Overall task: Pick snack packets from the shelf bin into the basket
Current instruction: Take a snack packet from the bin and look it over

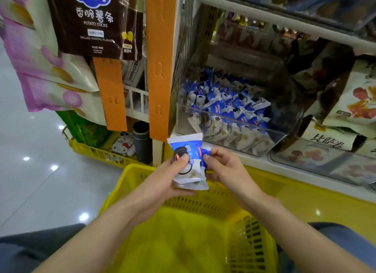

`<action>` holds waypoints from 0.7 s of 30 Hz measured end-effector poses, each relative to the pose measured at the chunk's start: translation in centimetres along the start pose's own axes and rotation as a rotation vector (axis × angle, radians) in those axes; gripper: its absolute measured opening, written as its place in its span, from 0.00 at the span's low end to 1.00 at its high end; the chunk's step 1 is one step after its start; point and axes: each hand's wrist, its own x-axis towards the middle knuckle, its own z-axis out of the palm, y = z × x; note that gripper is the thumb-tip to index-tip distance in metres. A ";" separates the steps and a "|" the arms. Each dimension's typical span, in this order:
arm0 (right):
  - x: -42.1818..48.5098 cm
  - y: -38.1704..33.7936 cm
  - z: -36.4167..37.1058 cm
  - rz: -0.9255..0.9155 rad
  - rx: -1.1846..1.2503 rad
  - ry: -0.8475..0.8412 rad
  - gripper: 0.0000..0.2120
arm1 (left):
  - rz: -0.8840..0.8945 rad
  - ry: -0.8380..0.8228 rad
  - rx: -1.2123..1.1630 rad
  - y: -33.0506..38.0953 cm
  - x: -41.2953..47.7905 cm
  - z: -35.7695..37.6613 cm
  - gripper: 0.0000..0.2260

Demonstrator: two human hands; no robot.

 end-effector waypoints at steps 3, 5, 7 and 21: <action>0.1 0.1 -0.2 -0.072 -0.072 -0.021 0.07 | 0.021 -0.029 0.049 -0.1 -0.1 0.1 0.21; 0.0 -0.1 -0.3 -0.157 -0.167 -0.088 0.07 | 0.015 0.055 0.066 -0.2 0.1 0.2 0.25; 0.0 -0.1 -0.3 -0.181 -0.248 -0.119 0.09 | 0.004 0.124 0.103 -0.5 0.3 0.2 0.28; 4.8 -8.5 -1.6 -0.415 -0.190 0.395 0.06 | 0.099 0.426 -0.096 2.0 0.9 -2.1 0.06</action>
